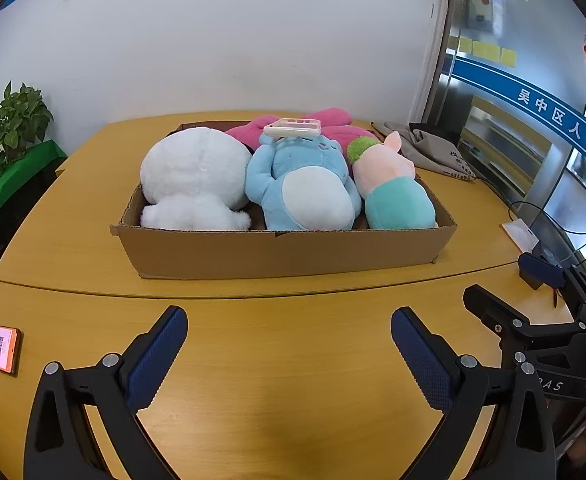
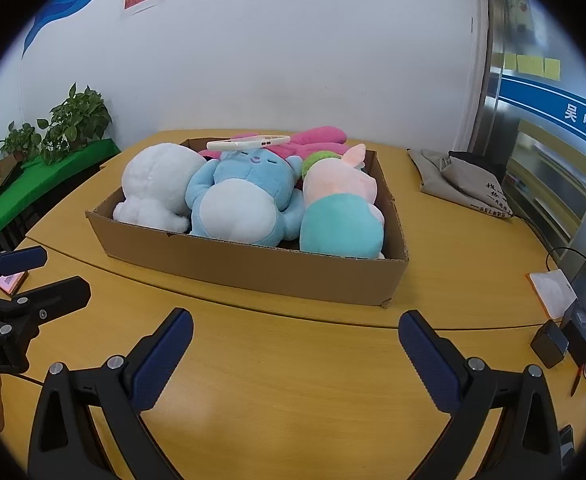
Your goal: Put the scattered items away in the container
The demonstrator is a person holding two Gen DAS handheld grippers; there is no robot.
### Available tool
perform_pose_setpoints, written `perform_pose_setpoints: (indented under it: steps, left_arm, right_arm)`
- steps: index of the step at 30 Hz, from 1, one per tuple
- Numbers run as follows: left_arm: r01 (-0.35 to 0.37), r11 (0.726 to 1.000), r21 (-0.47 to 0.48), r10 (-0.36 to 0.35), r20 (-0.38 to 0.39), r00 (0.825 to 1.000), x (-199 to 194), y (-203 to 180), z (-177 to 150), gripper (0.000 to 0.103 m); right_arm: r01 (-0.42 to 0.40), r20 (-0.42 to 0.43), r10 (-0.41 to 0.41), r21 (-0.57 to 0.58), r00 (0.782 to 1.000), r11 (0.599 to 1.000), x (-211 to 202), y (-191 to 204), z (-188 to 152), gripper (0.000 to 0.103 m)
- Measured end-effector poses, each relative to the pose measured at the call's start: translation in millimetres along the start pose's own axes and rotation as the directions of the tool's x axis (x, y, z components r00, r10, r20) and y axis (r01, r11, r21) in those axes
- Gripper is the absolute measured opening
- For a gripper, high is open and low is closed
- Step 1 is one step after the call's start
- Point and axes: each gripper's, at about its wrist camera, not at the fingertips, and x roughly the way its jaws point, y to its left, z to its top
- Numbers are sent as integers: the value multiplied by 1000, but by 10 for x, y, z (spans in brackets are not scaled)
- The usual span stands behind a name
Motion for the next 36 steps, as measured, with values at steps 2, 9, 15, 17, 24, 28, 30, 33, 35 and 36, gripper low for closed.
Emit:
perform_pose_setpoints:
  steps: [2,9,15,17,24,28,30,33,35,36]
  left_arm:
    - [-1,1000,1,1,1,1000,-2,2,-3,103]
    - [-2,1000,-4,2,-5,1000,20,17,-19,103]
    - [-2,1000,-5,2,-7,1000,34,21,-34,103]
    - [-3,1000,-7,2,-10,1000,42,21,-42,103]
    - [-8,1000,-17,8,-14,1000,64,46,-76,103]
    - [-47,999,-21,47,12,999,60,64,-98,103]
    - [-79,996,-31,80,44,996,34,79,-118,103]
    - [-114,992,-49,118,84,989,-14,111,-141,103]
    - [-106,992,-65,110,70,991,-11,143,-149,103]
    - [-100,992,-72,104,61,993,-8,158,-152,103]
  right_arm:
    - [-1,-2,1,0,1000,1000,11,3,-3,102]
    - [-8,-7,8,-1,1000,1000,36,16,-14,103]
    - [-5,-9,5,3,1000,1000,49,16,-27,103]
    - [-4,-9,4,2,1000,1000,50,17,-30,103]
    - [-5,-8,5,4,1000,1000,51,19,-34,103]
    - [-1,-13,1,-1,1000,1000,74,32,-42,103]
    - [0,-13,0,0,1000,1000,76,37,-50,103]
    - [-1,-14,1,1,1000,1000,80,45,-62,103]
    - [2,-14,-2,-1,1000,1000,81,48,-69,103]
    - [2,-14,-2,2,1000,1000,82,46,-72,103]
